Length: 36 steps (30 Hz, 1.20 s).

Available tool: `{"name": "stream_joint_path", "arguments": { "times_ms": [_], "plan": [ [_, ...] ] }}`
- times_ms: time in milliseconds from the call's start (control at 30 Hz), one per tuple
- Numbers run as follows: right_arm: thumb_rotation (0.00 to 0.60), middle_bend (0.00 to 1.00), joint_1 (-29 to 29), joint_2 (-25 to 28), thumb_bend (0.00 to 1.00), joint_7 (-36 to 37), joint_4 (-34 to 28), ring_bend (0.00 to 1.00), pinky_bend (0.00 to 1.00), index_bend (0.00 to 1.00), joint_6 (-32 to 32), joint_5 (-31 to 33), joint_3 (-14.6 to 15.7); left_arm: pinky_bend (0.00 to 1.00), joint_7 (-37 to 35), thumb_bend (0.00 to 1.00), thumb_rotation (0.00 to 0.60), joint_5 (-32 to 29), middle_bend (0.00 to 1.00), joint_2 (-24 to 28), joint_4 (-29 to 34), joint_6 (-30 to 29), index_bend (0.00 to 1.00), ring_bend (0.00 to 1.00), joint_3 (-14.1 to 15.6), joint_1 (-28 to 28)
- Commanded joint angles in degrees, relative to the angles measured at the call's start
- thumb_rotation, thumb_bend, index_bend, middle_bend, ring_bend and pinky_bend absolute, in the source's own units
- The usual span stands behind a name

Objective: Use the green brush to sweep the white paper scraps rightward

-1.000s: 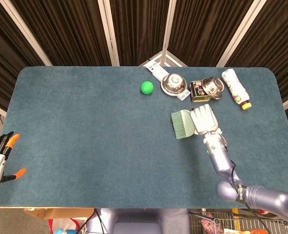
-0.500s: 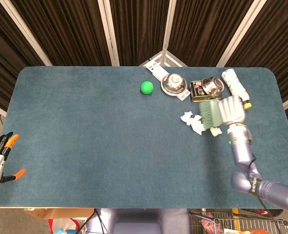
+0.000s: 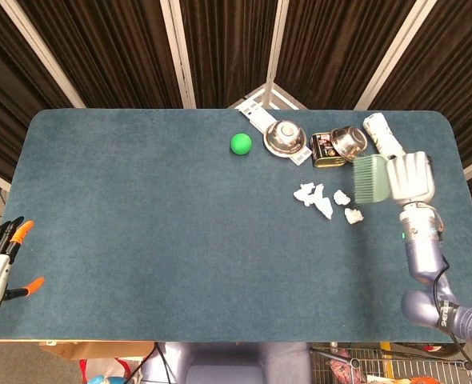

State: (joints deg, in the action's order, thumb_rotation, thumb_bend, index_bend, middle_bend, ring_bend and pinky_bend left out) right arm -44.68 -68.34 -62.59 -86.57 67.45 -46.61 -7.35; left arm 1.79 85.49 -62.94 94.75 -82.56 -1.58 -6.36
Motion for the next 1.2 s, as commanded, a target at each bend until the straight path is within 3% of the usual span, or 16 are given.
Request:
{"name": "stream_joint_path", "arguments": {
  "times_ms": [33,267,700,967,1200],
  "plan": [
    [0.600,0.96,-1.45,0.60,0.50,-1.06,-5.92,0.98,0.88,0.77,-1.05,-2.65,0.57,0.00,0.07,0.00,0.600,0.10,0.00,-0.08,0.04,0.11,0.00,0.00,0.01,-0.10],
    [0.600,0.95,-4.23,-3.85,0.50,-4.39,-6.41,0.98,0.88,0.77,-3.43,-1.20,0.96,0.00,-0.60,0.00,0.600,0.12,0.00,0.18,0.00,0.30,0.00,0.00,0.08,-0.15],
    [0.600,0.95,-8.01,-10.89,0.50,-6.91,3.55,0.98,0.88,0.77,-7.78,3.18,1.95,0.00,-2.00,0.00,0.600,-1.58,0.00,0.78,-0.20,1.28,0.00,0.00,-0.17,-0.15],
    [0.600,0.95,-8.13,-10.86,0.50,-7.88,9.04,0.98,0.88,0.77,-9.02,4.59,3.82,0.00,-1.94,0.00,0.600,-1.98,0.00,0.85,0.07,1.29,0.00,0.00,-0.29,-0.08],
    [0.600,0.96,-6.96,-7.18,0.50,-9.96,9.65,0.98,0.88,0.77,-5.57,5.85,4.53,0.00,-1.47,0.00,0.600,-1.66,0.00,0.82,0.40,0.63,0.00,0.00,-0.19,0.22]
  ]
}}
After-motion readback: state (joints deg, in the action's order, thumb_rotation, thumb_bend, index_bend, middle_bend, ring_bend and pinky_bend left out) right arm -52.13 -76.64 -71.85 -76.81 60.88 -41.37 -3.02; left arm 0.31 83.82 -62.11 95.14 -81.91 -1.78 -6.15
